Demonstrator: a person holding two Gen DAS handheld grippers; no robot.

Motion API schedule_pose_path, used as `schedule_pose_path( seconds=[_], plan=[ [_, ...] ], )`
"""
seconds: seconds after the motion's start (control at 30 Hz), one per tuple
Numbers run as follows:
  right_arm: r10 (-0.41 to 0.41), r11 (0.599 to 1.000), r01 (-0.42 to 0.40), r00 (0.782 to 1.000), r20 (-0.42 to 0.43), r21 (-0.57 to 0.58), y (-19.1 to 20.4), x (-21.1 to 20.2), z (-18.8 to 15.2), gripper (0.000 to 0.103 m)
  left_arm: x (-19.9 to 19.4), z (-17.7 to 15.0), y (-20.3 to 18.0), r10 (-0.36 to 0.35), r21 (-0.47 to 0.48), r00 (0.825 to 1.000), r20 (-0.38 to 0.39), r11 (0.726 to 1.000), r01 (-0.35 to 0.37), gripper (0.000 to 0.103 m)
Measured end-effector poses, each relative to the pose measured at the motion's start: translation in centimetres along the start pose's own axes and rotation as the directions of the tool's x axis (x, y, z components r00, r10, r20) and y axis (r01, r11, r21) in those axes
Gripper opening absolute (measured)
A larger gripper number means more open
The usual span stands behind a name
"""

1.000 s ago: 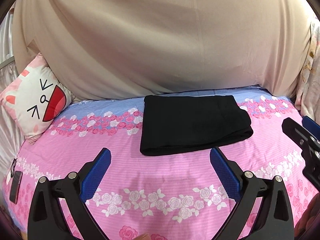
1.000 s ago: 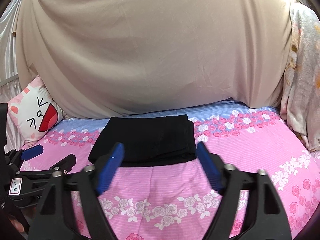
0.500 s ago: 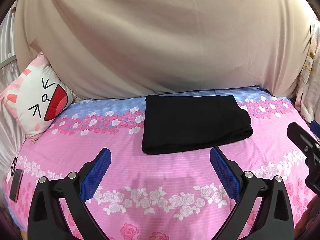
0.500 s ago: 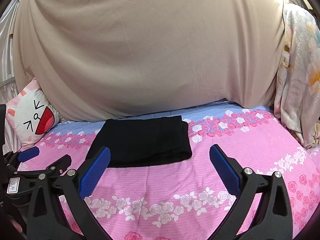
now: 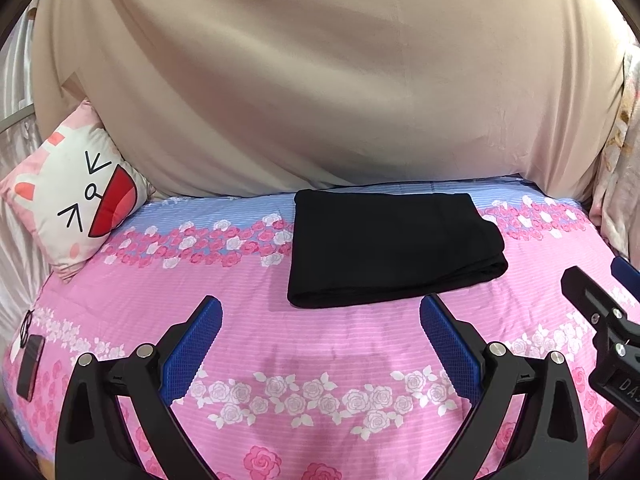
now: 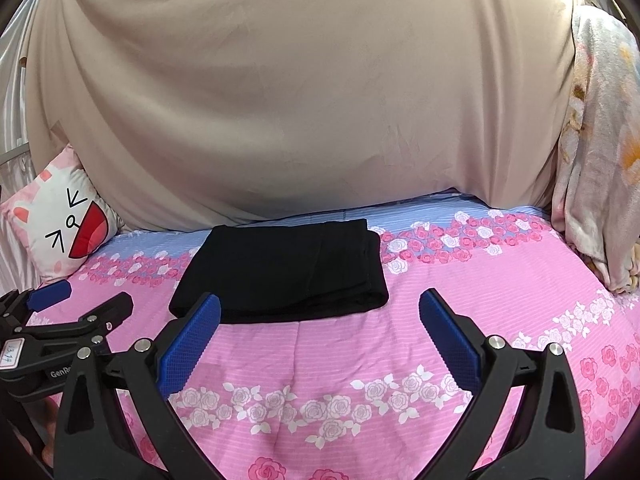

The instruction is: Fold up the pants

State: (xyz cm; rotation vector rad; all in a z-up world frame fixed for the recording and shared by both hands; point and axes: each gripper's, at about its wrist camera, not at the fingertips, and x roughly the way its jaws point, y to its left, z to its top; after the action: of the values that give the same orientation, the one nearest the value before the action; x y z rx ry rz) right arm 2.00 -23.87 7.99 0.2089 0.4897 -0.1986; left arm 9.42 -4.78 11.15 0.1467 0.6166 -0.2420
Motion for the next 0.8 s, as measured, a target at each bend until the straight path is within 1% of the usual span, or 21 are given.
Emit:
schedule_pose_path(
  seconds=[0.57, 0.7, 0.8],
  plan=[
    [-0.020, 1.000, 0.020, 1.000, -0.001, 0.007, -0.41, -0.12, -0.19, 0.098, 0.16, 0.23, -0.09, 0.014, 0.005, 1.000, 0.002, 1.000, -0.014, 0.098],
    [-0.020, 1.000, 0.020, 1.000, -0.001, 0.007, -0.40, -0.10, -0.20, 0.098, 0.37, 0.19, -0.12, 0.003, 0.005, 1.000, -0.005, 1.000, -0.003, 0.098],
    [-0.020, 1.000, 0.020, 1.000, -0.001, 0.007, -0.37, -0.11, -0.22, 0.098, 0.56, 0.14, -0.24, -0.035, 0.017, 0.999, -0.001, 0.999, 0.035, 0.098]
  ],
)
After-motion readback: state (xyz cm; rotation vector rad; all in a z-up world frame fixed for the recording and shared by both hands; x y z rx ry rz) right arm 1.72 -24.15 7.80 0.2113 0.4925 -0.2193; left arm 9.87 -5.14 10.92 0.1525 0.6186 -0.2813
